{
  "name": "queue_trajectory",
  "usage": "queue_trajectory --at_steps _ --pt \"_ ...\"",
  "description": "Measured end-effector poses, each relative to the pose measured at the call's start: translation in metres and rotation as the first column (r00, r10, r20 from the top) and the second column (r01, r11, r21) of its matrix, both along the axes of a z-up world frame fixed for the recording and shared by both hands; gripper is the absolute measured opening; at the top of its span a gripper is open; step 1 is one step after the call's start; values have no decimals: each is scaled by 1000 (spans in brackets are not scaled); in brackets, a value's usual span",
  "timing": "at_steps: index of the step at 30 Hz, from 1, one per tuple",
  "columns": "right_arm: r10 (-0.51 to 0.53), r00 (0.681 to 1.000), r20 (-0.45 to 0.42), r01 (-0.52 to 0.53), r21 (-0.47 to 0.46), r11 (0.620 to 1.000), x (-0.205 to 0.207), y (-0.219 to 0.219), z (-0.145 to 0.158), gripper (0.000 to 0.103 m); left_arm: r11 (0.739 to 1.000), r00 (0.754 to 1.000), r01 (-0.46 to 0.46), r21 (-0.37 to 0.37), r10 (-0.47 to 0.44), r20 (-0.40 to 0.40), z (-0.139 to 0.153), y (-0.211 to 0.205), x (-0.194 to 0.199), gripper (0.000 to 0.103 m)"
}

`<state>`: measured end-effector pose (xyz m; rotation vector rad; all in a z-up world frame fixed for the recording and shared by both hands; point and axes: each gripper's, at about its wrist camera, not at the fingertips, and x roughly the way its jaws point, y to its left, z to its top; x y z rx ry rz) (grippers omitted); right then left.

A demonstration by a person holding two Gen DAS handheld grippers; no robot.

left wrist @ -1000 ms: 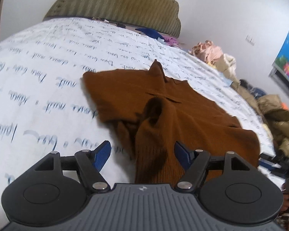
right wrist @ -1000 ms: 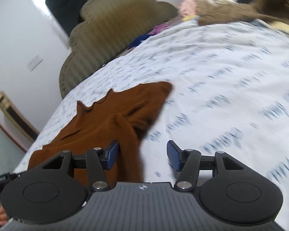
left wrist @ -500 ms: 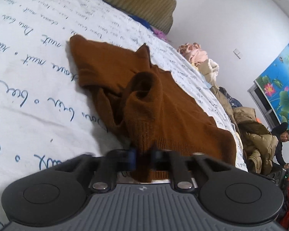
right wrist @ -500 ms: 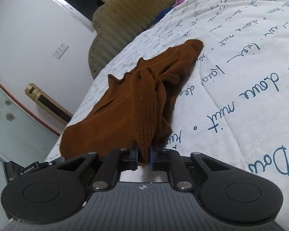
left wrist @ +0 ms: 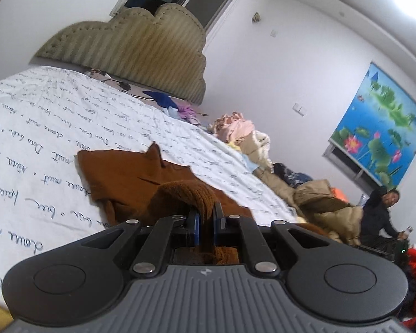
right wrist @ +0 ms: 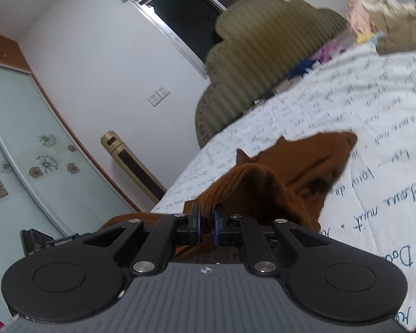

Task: Fold small clothes
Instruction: 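Lift the held sweater edge with both tools and fold it over the sweater body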

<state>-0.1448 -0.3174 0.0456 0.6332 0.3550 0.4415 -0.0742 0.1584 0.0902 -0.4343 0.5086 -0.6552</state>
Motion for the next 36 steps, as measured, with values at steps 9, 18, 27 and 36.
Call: queue_trajectory --at_steps 9,18,27,36 --pt "6 997 77 4 -128 992 -30 8 27 14 996 997 67 65 -69 28 12 -13 -30 8" --pt "-20 1000 2 20 -58 998 -14 -1 7 14 995 995 -20 97 28 -91 -16 -16 0 9" --pt "-61 998 3 61 56 997 37 -12 5 14 985 993 -106 133 98 63 15 -42 35 9" --pt "-116 991 -69 123 118 985 68 -11 -16 14 978 989 -141 156 145 -15 -10 -47 57 9"
